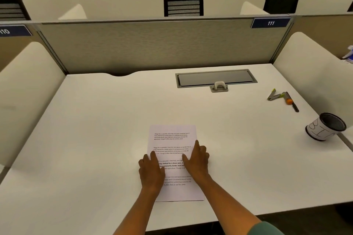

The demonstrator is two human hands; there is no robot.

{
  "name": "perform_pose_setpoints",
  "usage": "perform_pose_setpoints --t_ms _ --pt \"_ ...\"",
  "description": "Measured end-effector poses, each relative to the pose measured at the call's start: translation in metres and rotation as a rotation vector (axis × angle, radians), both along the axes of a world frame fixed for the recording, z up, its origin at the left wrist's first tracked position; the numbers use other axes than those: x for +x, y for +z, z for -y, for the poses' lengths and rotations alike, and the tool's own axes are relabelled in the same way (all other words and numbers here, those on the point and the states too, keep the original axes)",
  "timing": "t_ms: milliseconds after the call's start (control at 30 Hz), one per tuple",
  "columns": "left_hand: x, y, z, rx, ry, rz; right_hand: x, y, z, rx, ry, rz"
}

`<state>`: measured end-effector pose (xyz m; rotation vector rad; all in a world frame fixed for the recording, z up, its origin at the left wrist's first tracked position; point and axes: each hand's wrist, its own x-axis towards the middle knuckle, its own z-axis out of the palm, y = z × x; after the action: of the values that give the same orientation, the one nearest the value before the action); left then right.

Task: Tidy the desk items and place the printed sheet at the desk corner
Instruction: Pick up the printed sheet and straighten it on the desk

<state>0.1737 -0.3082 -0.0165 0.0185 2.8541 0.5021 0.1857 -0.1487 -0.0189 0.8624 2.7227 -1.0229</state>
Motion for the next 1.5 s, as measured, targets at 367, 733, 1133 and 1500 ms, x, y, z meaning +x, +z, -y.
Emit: perform_pose_setpoints --t_ms 367,733,1133,1500 --pt "-0.001 0.003 0.0 0.026 0.005 -0.016 -0.006 -0.001 0.0 -0.148 -0.068 -0.047" --pt "0.0 -0.002 0.0 0.021 0.004 -0.052 -0.018 0.002 0.01 -0.342 -0.083 -0.092" --pt "0.0 -0.003 0.002 0.047 -0.014 -0.07 -0.02 0.012 -0.014 -0.572 -0.265 -0.111" --pt "-0.012 -0.003 0.003 0.127 -0.068 -0.043 -0.017 0.008 -0.051 -0.643 -0.426 -0.056"
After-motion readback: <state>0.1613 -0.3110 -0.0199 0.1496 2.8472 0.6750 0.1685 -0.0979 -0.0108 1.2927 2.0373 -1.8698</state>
